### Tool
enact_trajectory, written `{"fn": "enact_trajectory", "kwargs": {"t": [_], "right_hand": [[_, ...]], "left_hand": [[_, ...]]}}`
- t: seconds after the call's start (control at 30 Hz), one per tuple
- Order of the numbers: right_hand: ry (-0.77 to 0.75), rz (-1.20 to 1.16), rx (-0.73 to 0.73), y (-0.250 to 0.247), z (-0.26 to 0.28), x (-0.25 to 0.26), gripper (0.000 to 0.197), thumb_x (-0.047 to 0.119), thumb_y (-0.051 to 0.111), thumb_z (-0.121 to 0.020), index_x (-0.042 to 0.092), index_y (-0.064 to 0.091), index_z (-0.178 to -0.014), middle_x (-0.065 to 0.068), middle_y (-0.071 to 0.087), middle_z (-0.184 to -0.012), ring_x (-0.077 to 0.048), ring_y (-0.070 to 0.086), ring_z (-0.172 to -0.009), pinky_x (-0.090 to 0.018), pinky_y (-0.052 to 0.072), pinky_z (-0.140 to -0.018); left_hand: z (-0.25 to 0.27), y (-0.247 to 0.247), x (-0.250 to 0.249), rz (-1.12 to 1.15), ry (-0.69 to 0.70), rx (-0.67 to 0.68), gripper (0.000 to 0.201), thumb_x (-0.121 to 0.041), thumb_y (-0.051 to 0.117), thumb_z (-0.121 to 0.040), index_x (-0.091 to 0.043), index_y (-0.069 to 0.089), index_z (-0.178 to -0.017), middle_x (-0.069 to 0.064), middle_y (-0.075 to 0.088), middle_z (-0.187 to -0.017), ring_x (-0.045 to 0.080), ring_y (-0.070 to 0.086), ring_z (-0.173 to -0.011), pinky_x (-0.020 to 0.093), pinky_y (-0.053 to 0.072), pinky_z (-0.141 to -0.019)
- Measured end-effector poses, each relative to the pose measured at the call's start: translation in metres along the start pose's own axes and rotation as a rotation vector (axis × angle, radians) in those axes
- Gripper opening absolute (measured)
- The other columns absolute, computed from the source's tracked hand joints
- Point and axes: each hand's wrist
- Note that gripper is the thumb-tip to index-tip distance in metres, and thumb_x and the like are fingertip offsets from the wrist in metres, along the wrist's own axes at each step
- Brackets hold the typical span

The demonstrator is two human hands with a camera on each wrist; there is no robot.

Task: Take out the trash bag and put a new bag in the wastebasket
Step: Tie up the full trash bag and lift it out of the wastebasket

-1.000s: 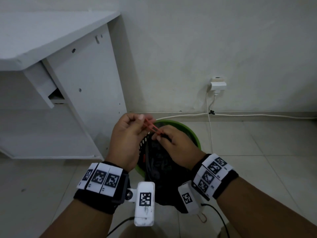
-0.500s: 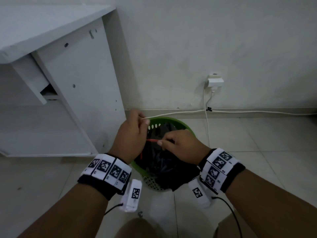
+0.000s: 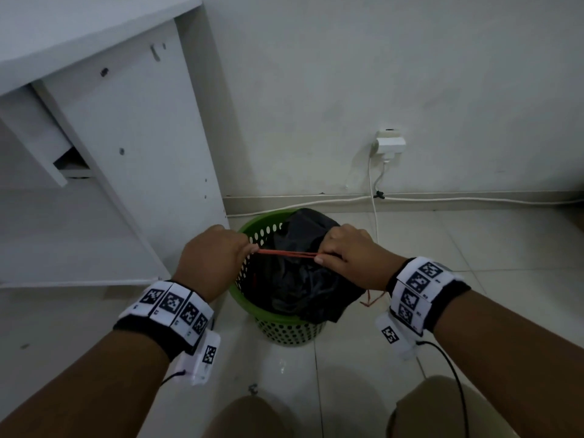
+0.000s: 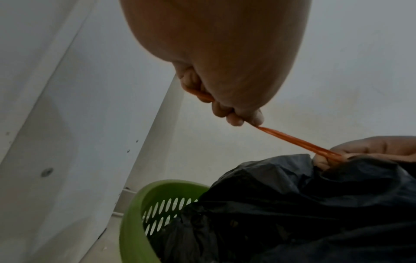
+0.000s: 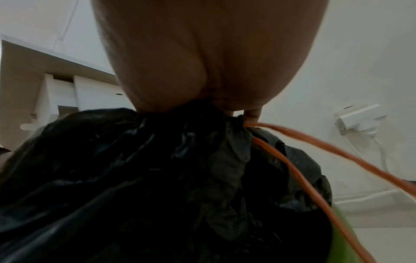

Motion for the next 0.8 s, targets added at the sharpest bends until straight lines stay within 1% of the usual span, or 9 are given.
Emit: {"fn": "enact_trajectory", "kwargs": {"t": [0.1,0.23,0.3,0.37,0.43,0.53,0.6,0.67,0.8], "right_hand": [[0.018,0.008,0.014,-0.001,-0.005,-0.003,0.045,0.051,0.038,-0.094,0.021,0.069,-0.105,-0.006,0.058,-0.109,-0.028,0.048,-0.106,-0.042,0.038,-0.087],[0.031,0.068,-0.002,0.003,-0.012,0.005,0.038,0.043,0.043,-0.101,0.016,0.070,-0.104,-0.007,0.059,-0.111,-0.029,0.049,-0.108,-0.039,0.037,-0.085],[0.033,0.105,-0.008,0.005,-0.015,0.011,0.053,0.052,0.030,-0.098,0.016,0.068,-0.103,-0.006,0.058,-0.112,-0.030,0.048,-0.109,-0.035,0.030,-0.083],[-0.021,0.147,-0.014,0.006,-0.018,0.018,0.070,0.058,0.013,-0.088,0.016,0.068,-0.101,-0.007,0.059,-0.111,-0.030,0.049,-0.109,-0.036,0.029,-0.084],[-0.063,0.171,0.000,0.005,-0.022,0.028,0.075,0.058,0.009,-0.084,0.016,0.068,-0.101,-0.008,0.058,-0.109,-0.030,0.048,-0.109,-0.041,0.034,-0.089],[-0.099,0.189,-0.023,0.007,-0.026,0.039,0.068,0.053,0.014,-0.088,0.017,0.070,-0.105,-0.010,0.059,-0.101,-0.033,0.050,-0.102,-0.046,0.038,-0.087],[-0.096,0.197,-0.034,0.006,-0.026,0.041,0.062,0.049,0.018,-0.092,0.018,0.069,-0.109,-0.011,0.058,-0.100,-0.033,0.050,-0.102,-0.047,0.038,-0.086],[-0.075,0.192,-0.015,0.004,-0.024,0.040,0.055,0.047,0.023,-0.097,0.017,0.067,-0.112,-0.010,0.057,-0.104,-0.032,0.048,-0.106,-0.046,0.036,-0.090],[-0.133,0.207,-0.041,0.007,-0.017,0.035,0.058,0.049,0.021,-0.088,0.017,0.068,-0.104,-0.007,0.058,-0.098,-0.029,0.050,-0.101,-0.045,0.037,-0.089]], "left_hand": [[0.002,0.007,0.000,0.049,-0.032,-0.010,0.043,-0.044,0.046,-0.102,-0.017,0.066,-0.074,0.005,0.065,-0.071,0.022,0.051,-0.076,0.033,0.039,-0.062],[0.000,0.009,-0.001,0.215,-0.146,0.193,0.049,-0.045,0.043,-0.103,-0.014,0.065,-0.074,0.002,0.061,-0.068,0.024,0.060,-0.073,0.032,0.036,-0.063],[-0.001,0.002,-0.008,0.140,-0.141,0.241,0.055,-0.054,0.036,-0.102,-0.020,0.064,-0.070,-0.004,0.055,-0.063,0.020,0.057,-0.073,0.032,0.038,-0.071],[-0.001,-0.005,-0.021,0.129,-0.097,0.172,0.056,-0.059,0.029,-0.102,-0.028,0.055,-0.063,-0.008,0.047,-0.060,0.019,0.054,-0.075,0.037,0.040,-0.082],[-0.003,-0.010,-0.038,0.390,-0.079,0.131,0.048,-0.058,0.032,-0.102,-0.033,0.046,-0.062,-0.008,0.049,-0.062,0.020,0.056,-0.072,0.036,0.043,-0.075],[-0.009,-0.009,-0.059,0.713,-0.143,0.165,0.032,-0.045,0.045,-0.103,-0.027,0.058,-0.080,-0.005,0.063,-0.077,0.013,0.061,-0.075,0.032,0.044,-0.069],[-0.012,-0.006,-0.065,0.790,-0.179,0.179,0.030,-0.041,0.047,-0.103,-0.019,0.060,-0.086,-0.002,0.065,-0.079,0.012,0.061,-0.072,0.032,0.045,-0.068],[-0.012,-0.004,-0.067,0.822,-0.204,0.180,0.032,-0.040,0.047,-0.104,-0.016,0.059,-0.085,-0.001,0.064,-0.077,0.014,0.060,-0.071,0.033,0.044,-0.068],[-0.009,-0.004,-0.064,0.645,-0.090,0.166,0.040,-0.034,0.048,-0.104,-0.017,0.048,-0.069,0.003,0.056,-0.069,0.022,0.055,-0.069,0.039,0.043,-0.068]]}}
Point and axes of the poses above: each hand's wrist, its own z-axis away from the middle knuckle, its own y-axis out of the palm, x = y × z
